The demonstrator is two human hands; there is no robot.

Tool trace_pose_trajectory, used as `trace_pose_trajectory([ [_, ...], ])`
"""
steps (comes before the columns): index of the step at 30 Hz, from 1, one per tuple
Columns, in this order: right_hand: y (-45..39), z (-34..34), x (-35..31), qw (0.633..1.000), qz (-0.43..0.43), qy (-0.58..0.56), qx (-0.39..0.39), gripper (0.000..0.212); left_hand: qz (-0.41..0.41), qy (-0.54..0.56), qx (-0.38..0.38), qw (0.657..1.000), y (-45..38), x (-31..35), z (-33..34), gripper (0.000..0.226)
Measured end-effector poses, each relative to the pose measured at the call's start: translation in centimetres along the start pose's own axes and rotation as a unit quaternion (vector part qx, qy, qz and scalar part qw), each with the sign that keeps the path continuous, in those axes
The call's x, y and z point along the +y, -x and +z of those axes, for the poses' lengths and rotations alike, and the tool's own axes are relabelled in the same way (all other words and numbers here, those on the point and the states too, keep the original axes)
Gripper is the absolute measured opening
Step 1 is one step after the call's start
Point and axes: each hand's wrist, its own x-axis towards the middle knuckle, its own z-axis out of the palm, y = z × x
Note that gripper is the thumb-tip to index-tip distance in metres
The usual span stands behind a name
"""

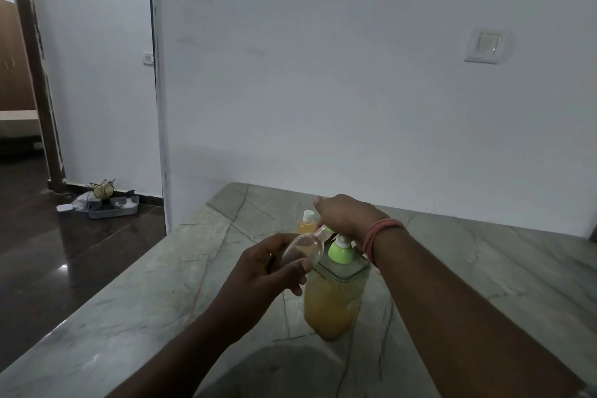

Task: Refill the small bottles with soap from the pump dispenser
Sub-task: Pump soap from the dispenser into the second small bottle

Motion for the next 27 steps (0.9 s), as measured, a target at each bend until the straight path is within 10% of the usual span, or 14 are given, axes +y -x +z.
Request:
trace_pose_trajectory([
  [27,-1.6,1.1,0.9,0.999,-0.016,-0.004,-0.037,0.033,-0.023,0.138,0.011,0.990,0.6,-1.1,1.0,0.033],
])
